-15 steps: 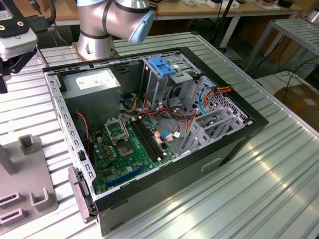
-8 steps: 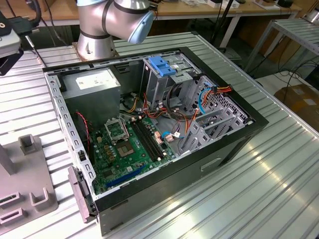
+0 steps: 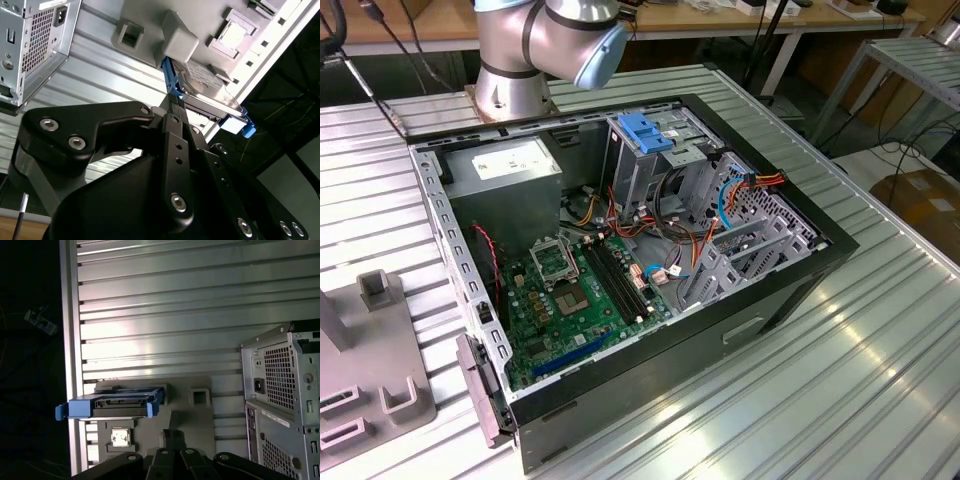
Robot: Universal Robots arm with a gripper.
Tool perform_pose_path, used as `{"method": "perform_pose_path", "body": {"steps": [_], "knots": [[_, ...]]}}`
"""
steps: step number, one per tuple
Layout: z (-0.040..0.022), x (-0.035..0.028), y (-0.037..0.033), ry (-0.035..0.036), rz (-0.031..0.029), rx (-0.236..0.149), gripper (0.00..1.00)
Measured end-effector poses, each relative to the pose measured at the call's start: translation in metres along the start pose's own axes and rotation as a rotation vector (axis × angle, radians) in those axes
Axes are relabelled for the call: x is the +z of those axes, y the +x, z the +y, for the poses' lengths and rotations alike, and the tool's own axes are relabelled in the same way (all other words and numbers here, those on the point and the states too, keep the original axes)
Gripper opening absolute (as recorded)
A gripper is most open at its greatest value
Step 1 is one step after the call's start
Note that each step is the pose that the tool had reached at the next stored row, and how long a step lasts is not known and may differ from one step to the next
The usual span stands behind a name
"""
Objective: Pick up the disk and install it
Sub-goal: 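Reach for the disk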
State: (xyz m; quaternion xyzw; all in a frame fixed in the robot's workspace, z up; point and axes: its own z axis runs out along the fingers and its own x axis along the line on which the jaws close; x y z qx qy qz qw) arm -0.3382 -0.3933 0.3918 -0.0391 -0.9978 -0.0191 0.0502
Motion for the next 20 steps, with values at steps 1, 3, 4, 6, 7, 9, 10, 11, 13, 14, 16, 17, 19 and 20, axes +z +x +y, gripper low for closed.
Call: {"method": "perform_pose_path", "body": {"steps": [1, 3, 4, 6, 7, 9, 10, 11, 13, 14, 16, 17, 19, 20], "knots": [[0.0008, 0.0008, 0.0041, 0.0002, -0.0094, 0.0, 0.11], [0.0018, 0.0022, 0.011, 0.0002, -0.0306, -0.001, 0.11], [0.0016, 0.003, 0.0151, -0.0001, -0.0351, -0.001, 0.11], [0.0016, 0.0042, 0.0208, -0.0002, -0.037, -0.001, 0.11], [0.0015, 0.0046, 0.0232, -0.0002, -0.0377, -0.001, 0.11], [0.001, 0.0056, 0.0293, -0.0004, -0.0386, -0.001, 0.11], [0.0008, 0.0057, 0.0311, -0.0004, -0.0386, -0.001, 0.11], [0.0007, 0.0059, 0.0333, -0.0003, -0.0386, -0.001, 0.11], [0.0006, 0.0066, 0.0408, -0.0003, -0.0385, -0.001, 0.11], [0.0004, 0.007, 0.044, -0.0003, -0.0385, -0.001, 0.11], [0.0005, 0.0078, 0.0513, -0.0004, -0.0386, -0.001, 0.11], [0.0007, 0.0082, 0.0547, -0.0003, -0.0386, -0.001, 0.11], [0.0007, 0.0088, 0.0596, -0.0003, -0.0385, -0.001, 0.11], [0.0007, 0.0092, 0.062, -0.0003, -0.0384, -0.001, 0.11]]}}
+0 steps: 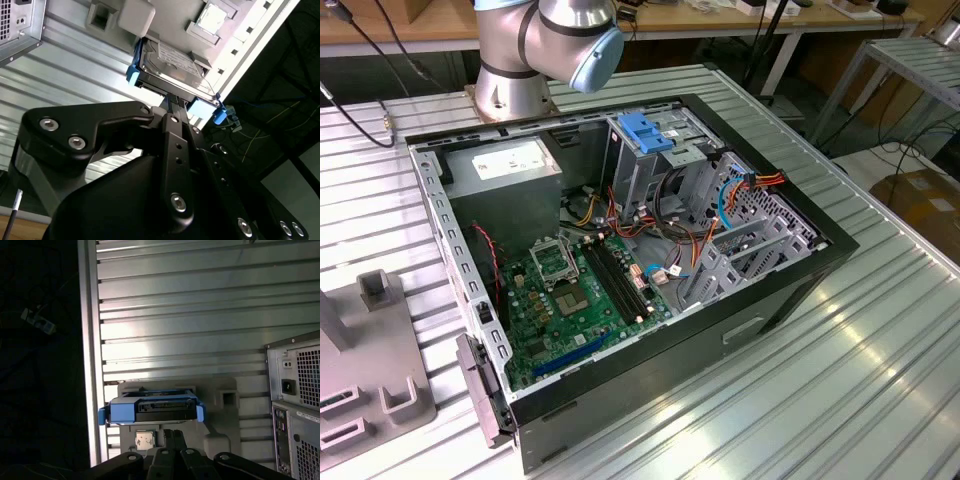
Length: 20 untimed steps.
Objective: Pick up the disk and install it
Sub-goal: 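Reach for the disk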
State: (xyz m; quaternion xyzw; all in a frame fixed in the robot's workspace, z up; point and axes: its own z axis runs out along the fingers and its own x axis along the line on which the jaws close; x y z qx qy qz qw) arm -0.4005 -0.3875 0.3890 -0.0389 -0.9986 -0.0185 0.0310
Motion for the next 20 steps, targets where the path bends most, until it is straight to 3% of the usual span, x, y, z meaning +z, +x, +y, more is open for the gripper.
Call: {"method": "perform_pose_path", "body": {"steps": [2, 6, 9, 11, 15, 17, 20], "knots": [[0.0006, 0.0008, 0.0065, -0.0001, -0.0003, 0.0, 0.11], [0.0042, 0.0037, 0.0291, -0.0001, -0.0002, 0.0, 0.11], [0.0051, 0.0059, 0.0324, 0.0002, -0.0015, -0.005, 0.11], [0.0054, 0.0069, 0.0328, 0.0001, -0.0094, -0.012, 0.11], [0.0055, 0.0088, 0.0367, -0.0016, -0.0347, -0.016, 0.11], [0.0047, 0.0099, 0.0463, -0.0016, -0.0356, -0.017, 0.11], [0.0045, 0.0101, 0.0487, -0.0016, -0.0355, -0.017, 0.11]]}}
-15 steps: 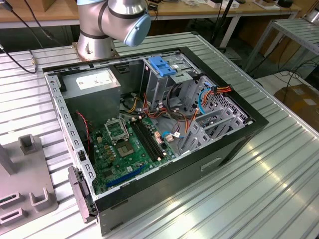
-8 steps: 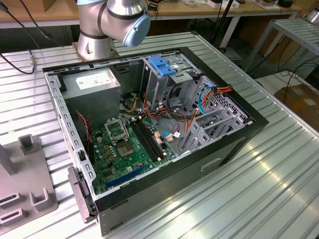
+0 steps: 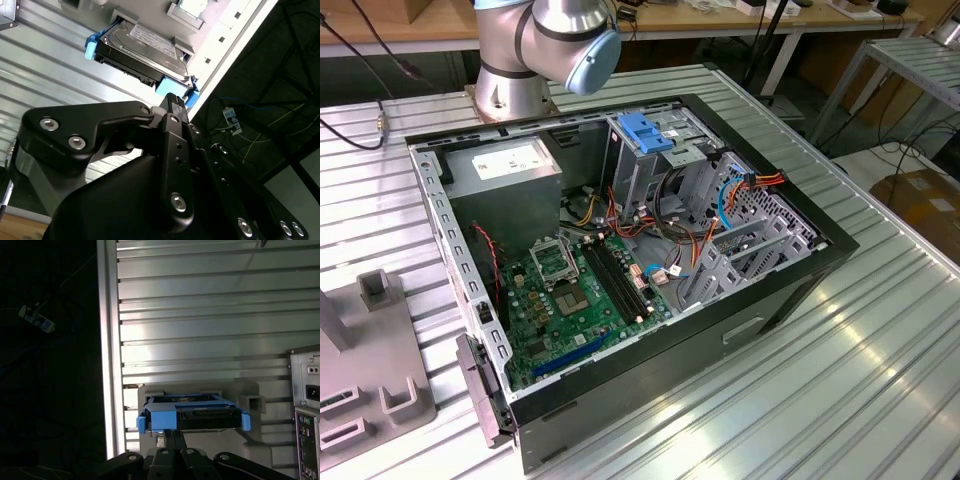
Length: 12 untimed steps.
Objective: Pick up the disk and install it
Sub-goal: 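Reach for the disk, then pick up the disk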
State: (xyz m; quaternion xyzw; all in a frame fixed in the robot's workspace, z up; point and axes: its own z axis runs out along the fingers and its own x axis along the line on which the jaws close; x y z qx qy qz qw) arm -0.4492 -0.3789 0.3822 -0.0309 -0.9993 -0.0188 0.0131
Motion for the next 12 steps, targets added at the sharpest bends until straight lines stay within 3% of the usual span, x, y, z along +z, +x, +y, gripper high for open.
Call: {"method": "perform_pose_path", "body": {"steps": [12], "knots": [[0.0, 0.0, 0.0003, -0.0001, 0.0, 0.0, 0.11]]}}
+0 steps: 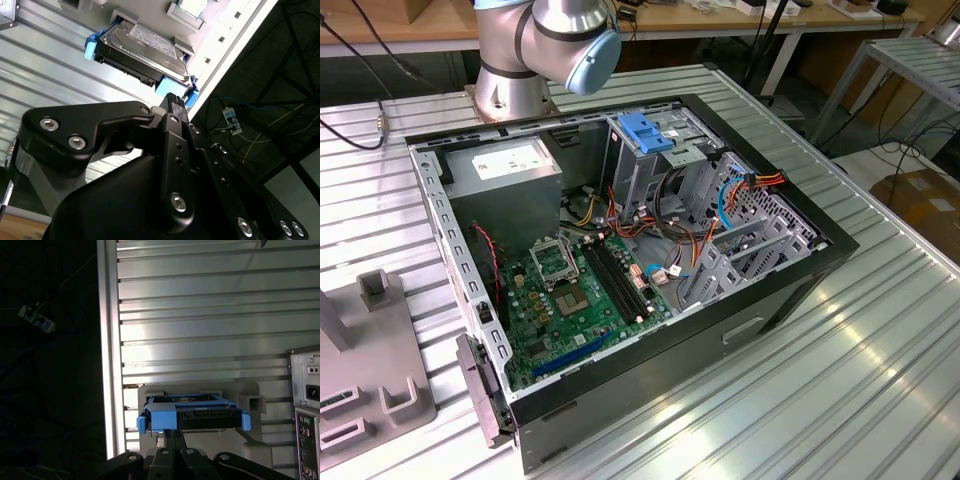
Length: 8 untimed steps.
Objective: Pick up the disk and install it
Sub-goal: 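Pick up the disk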
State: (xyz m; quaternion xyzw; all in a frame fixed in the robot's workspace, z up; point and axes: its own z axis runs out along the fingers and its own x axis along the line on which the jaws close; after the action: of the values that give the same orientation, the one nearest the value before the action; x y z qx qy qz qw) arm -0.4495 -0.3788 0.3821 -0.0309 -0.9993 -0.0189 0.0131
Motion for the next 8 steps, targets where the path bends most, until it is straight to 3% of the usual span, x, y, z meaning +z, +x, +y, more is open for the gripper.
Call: {"method": "perform_pose_path", "body": {"steps": [4, 8], "knots": [[0.0, 0.0, 0.0, 0.0004, 0.0005, -0.013, 0.11], [0.0, 0.0, 0.0, 0.002, 0.0026, -0.07, 0.11]]}}
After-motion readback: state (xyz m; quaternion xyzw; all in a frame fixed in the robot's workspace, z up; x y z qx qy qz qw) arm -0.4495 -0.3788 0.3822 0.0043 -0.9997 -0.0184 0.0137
